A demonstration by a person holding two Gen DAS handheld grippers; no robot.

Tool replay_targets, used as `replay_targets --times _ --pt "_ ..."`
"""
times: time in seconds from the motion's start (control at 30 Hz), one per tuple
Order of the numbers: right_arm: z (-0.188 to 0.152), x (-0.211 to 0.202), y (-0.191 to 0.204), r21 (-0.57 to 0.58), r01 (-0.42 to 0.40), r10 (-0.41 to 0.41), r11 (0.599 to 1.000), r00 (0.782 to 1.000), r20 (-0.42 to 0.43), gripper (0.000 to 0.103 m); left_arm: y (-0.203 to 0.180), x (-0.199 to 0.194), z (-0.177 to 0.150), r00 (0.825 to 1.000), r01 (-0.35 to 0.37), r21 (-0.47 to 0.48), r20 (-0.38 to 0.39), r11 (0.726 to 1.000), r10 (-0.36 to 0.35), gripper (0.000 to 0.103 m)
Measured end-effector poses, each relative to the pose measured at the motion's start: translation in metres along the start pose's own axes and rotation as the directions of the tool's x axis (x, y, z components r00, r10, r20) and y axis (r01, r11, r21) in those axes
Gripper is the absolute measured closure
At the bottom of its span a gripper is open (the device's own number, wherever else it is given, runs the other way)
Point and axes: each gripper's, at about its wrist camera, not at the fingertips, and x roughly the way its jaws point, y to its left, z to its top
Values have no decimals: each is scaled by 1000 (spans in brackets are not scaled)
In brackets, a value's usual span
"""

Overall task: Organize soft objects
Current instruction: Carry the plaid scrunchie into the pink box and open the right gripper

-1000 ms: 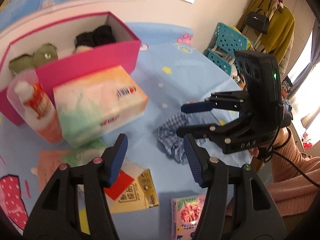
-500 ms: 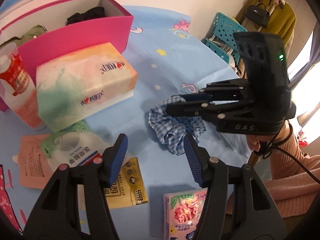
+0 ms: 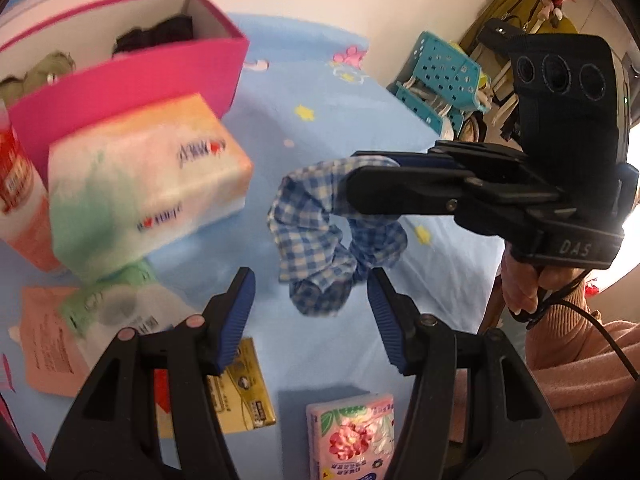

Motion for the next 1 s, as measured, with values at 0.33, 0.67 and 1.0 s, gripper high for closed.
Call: replay_targets --times 0.33,0.67,1.0 --pt "55 -15 23 -130 6 8 991 994 110 91 13 -36 39 993 -38 -24 114 999 41 51" --pt "104 -7 20 -163 36 -8 986 986 169 91 24 -56 82 972 -140 -35 185 990 144 61" --pt "145 21 -1 -150 70 -44 986 985 167 91 52 -48 123 964 -193 -110 164 975 209 61"
